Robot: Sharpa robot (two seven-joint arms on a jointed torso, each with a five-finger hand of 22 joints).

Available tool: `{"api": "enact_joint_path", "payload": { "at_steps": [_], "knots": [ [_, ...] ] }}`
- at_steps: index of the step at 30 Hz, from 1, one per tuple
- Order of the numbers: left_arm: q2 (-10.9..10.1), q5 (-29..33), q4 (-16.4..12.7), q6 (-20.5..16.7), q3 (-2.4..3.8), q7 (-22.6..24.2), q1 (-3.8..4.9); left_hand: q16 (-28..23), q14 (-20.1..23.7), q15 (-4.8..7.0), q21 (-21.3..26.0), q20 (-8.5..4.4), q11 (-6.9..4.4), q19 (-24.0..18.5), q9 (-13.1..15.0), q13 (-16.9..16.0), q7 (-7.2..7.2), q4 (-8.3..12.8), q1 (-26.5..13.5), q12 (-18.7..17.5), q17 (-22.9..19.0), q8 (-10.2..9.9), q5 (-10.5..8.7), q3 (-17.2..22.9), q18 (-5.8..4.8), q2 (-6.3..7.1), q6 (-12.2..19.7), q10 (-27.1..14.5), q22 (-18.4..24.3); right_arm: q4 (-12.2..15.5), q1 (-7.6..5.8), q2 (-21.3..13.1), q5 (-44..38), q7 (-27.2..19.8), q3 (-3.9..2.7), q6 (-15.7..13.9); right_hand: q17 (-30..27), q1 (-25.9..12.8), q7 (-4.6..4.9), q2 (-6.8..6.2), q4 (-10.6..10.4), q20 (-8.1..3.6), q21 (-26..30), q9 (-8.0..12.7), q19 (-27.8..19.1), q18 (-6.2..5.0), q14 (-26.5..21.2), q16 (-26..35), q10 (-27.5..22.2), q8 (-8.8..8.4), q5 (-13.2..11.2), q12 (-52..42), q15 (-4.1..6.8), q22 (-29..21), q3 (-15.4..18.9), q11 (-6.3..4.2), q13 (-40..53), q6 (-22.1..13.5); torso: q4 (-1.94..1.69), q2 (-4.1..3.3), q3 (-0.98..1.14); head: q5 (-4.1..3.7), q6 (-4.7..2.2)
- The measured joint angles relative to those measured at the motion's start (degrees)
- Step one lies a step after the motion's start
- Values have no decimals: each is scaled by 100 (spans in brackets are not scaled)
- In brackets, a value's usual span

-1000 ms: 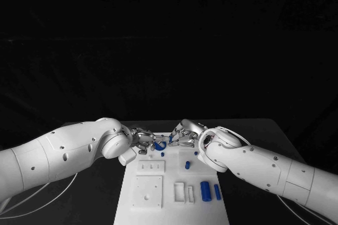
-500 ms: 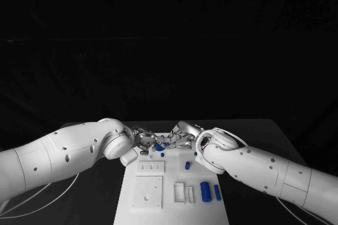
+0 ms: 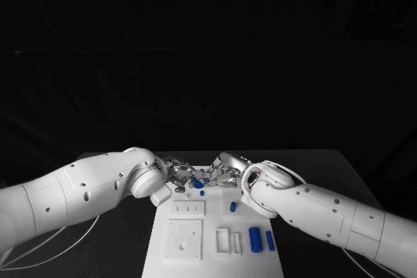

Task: Assemble the parts on the task board

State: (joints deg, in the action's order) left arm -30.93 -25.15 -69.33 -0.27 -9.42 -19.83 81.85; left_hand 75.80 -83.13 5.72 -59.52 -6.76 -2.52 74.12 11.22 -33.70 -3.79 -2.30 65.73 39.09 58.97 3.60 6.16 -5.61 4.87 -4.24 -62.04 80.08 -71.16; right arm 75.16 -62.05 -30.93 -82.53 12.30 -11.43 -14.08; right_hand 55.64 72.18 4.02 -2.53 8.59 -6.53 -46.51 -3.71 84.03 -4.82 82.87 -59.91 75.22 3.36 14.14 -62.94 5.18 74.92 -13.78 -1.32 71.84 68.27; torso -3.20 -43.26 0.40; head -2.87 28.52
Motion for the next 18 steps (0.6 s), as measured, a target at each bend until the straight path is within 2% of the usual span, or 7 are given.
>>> {"api": "enact_joint_path", "payload": {
  "at_steps": [3,6,10,14,18],
  "knots": [
    [-6,-10,12,1,0,15,0,0,0,0,26,0,9,0,-20,4,25,106,115,0,3,0,271,39,0,-115,-105,10,-26,-6,0,6,-7,0,0,0,-7,0,0,0,-16,0,0,0,0,1,0,0,0,-1,0,0,0,0,-16,0,-6,-1,2,0,3,3,-21],
    [-7,-19,24,6,0,28,0,0,0,0,42,0,9,0,-57,4,24,200,204,-26,16,0,455,58,0,-203,-120,11,-49,-10,0,12,-12,0,0,-1,-7,-8,1,-8,-16,0,0,-1,0,0,0,0,0,-2,0,0,0,0,-16,0,-6,-1,3,0,2,12,-29],
    [-3,-31,36,14,0,41,0,0,0,0,81,-21,15,21,-109,4,44,236,257,-26,26,0,533,33,-2,-256,-140,16,-93,-11,0,15,-20,-2,0,-2,-7,-8,1,-8,-16,0,0,-3,0,0,0,0,-1,-4,0,0,0,0,-16,1,-6,-1,3,-2,0,19,-32],
    [14,-34,88,19,0,49,0,-5,0,0,135,-21,-2,21,-134,4,45,199,228,-26,25,0,533,-4,-2,-277,-140,-1,-103,6,0,21,-26,-2,-1,-1,-7,-8,1,-8,-16,0,0,-3,0,0,0,0,-1,-5,0,0,0,0,-16,1,-5,-2,4,-5,0,37,-37],
    [27,-33,146,25,0,53,0,-21,0,0,175,-21,-3,21,-161,10,55,127,136,-45,17,0,488,-76,-2,-224,-150,-3,-120,31,0,28,-36,-2,0,9,-6,-7,1,-8,-32,0,0,-3,0,1,0,0,-8,-6,0,0,0,-1,0,9,-5,-2,4,-6,-1,39,-26]
  ]
}}
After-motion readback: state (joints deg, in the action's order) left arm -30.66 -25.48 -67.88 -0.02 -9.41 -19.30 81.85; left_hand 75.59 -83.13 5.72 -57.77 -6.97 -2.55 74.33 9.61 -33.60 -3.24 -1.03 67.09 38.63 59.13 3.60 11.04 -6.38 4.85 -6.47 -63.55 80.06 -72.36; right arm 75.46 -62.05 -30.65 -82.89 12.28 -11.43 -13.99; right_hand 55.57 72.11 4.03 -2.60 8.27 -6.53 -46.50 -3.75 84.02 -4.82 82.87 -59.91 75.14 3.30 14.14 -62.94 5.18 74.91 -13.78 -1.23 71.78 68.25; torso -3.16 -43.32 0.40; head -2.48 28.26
